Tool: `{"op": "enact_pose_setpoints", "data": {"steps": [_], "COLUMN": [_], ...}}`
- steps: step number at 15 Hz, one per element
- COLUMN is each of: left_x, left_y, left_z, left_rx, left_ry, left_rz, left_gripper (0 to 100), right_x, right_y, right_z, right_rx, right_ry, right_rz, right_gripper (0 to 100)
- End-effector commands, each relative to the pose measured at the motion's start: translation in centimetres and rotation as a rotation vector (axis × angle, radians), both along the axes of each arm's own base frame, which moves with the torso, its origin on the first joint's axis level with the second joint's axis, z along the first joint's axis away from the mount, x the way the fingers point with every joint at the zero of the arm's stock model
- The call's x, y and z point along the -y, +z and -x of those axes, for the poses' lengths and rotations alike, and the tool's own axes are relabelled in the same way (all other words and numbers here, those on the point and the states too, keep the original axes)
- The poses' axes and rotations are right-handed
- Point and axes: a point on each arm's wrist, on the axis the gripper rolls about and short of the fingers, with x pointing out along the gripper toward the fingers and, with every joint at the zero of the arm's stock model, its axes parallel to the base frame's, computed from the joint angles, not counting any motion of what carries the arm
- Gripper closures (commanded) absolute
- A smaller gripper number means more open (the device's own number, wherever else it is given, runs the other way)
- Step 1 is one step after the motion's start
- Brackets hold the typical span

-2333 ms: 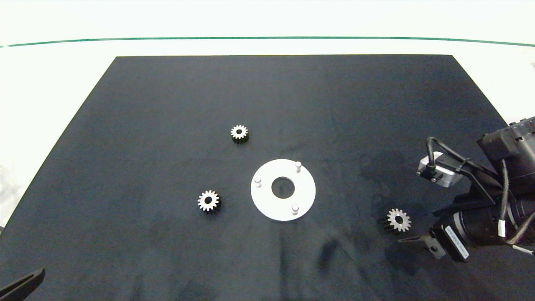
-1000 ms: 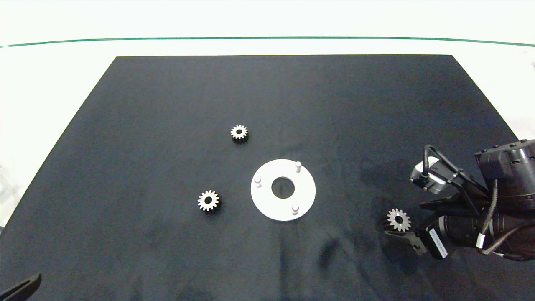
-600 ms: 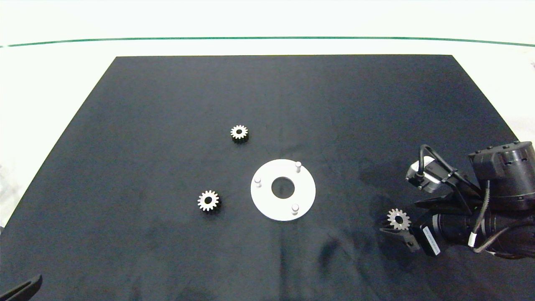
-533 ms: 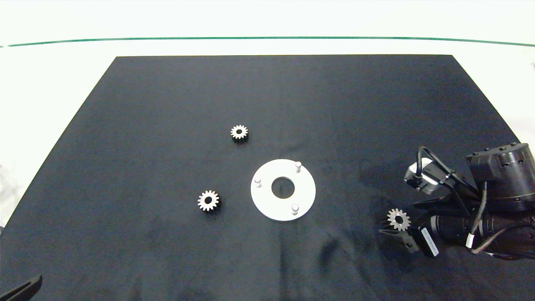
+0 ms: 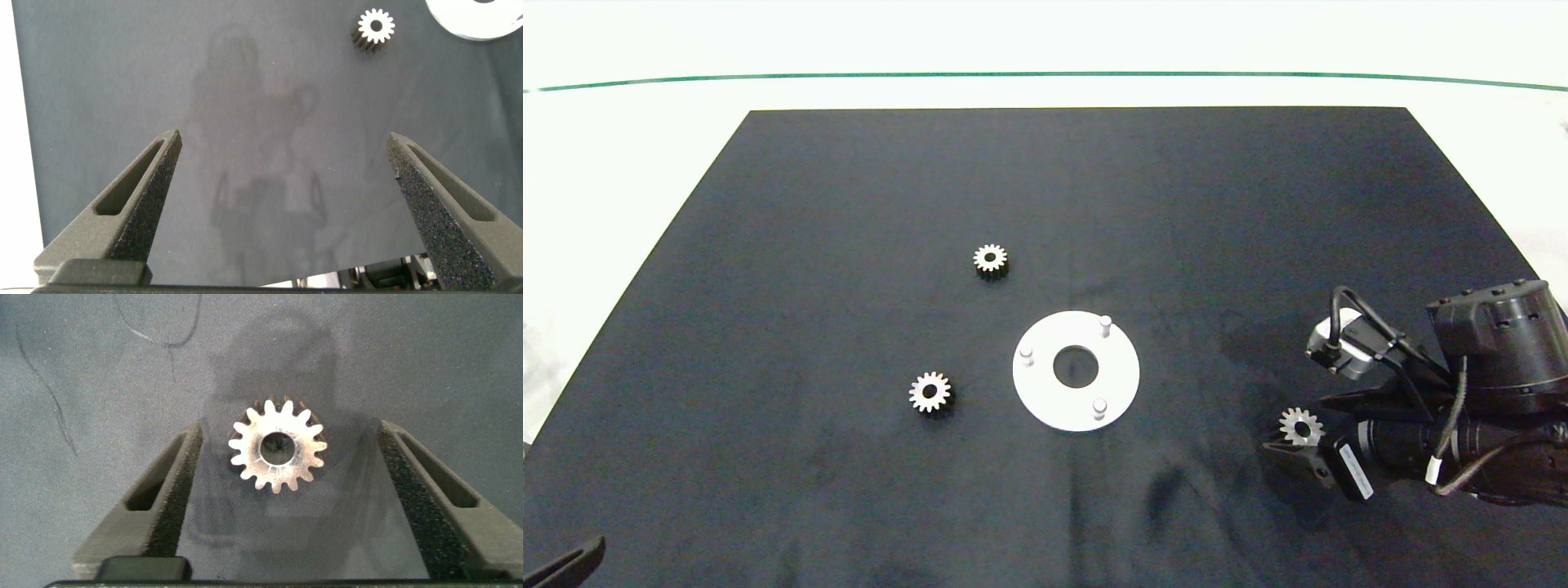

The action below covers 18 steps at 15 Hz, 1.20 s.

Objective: Install three planetary gears onto the carrier pins

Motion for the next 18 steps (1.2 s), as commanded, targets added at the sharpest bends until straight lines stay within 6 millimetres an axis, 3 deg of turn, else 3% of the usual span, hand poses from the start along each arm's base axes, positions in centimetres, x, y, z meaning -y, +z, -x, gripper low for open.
{"op": "enact_pose_setpoints", "data": {"steps": [1,18], "left_x": [0.00,-0.01], "left_y": [-0.01,-0.01], "left_z": [0.01,0.05], "left_rx": [-0.001,0.000], "left_ry": [0.000,0.000], "left_rz": [-0.001,0.000], "left_gripper": [0,0], "right_x": [0.07,-0.18], "right_y": [-0.13,-0.28], "right_z": [0.20,0.22], "right_rx": [-0.009,-0.009], "right_ry": [0.002,0.011], "right_rz": [0.004,0.006], "right_gripper": [21,56]}}
